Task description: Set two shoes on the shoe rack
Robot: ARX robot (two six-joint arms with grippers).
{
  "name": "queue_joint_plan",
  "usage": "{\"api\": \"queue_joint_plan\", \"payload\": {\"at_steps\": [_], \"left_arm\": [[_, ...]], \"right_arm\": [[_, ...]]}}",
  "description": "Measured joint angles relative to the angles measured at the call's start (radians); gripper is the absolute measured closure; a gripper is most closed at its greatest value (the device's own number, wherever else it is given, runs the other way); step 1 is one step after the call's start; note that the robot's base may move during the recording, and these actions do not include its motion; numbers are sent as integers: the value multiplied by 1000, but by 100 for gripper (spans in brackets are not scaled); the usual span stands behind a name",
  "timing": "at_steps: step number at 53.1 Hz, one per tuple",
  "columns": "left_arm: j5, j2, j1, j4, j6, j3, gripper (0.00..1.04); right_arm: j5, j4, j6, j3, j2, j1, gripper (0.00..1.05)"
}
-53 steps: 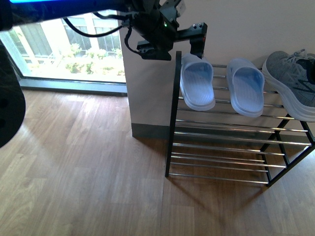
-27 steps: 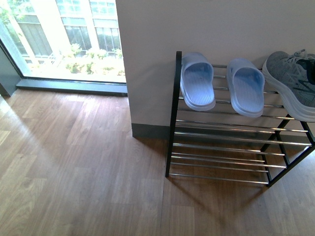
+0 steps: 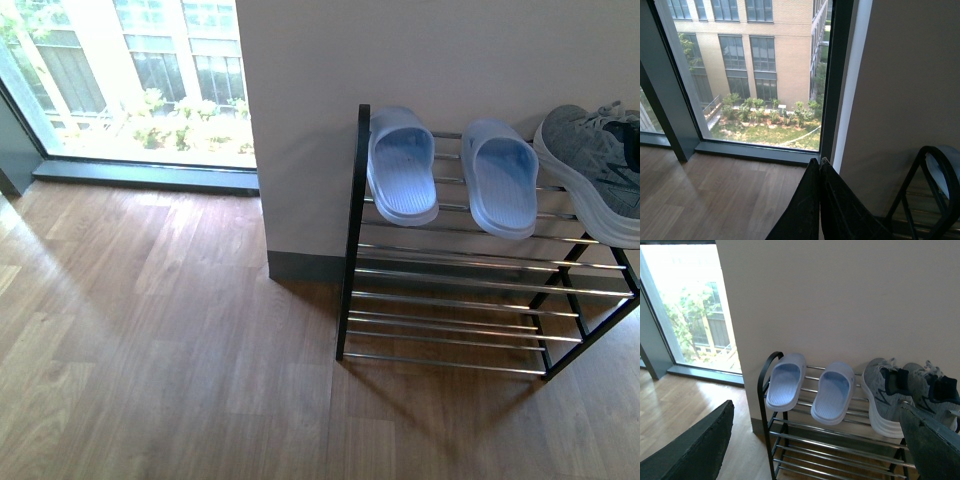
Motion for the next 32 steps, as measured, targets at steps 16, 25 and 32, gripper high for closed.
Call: {"api": "queue_joint_plan", "payload": {"at_steps": [16, 25, 32], "left_arm": [[84, -202, 68, 30, 0, -220, 104], [101, -350, 104, -53, 0, -294, 104], [103, -455, 104, -129, 1, -326, 104]], "right_arm": [[0, 0, 0, 0, 0, 0, 9], [0, 0, 0, 0, 0, 0, 9], [0, 0, 0, 0, 0, 0, 9]]}}
